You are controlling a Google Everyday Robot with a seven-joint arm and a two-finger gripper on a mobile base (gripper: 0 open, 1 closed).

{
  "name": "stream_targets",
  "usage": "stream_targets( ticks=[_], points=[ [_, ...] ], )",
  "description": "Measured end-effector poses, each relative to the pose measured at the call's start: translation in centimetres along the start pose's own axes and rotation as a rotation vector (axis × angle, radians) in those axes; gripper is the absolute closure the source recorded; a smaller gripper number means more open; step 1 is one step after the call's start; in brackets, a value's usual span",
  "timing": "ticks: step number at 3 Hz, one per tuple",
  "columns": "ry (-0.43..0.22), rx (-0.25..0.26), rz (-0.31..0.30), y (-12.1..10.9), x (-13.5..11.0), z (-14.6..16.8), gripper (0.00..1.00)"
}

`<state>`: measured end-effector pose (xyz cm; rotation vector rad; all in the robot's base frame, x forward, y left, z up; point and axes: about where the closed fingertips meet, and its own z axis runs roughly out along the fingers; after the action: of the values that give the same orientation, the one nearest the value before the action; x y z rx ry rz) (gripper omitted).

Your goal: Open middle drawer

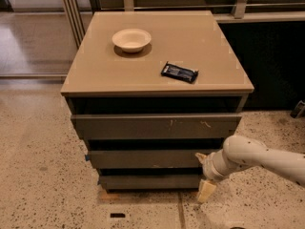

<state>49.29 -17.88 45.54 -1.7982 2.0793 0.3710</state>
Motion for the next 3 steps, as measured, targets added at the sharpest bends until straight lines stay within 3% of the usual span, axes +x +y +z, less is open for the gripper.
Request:
stream_targets(
  ticks=[3],
  points=[
    [-0.022,0.022,-0.095,-2.7,-1.2,3.3,0.0]
  ],
)
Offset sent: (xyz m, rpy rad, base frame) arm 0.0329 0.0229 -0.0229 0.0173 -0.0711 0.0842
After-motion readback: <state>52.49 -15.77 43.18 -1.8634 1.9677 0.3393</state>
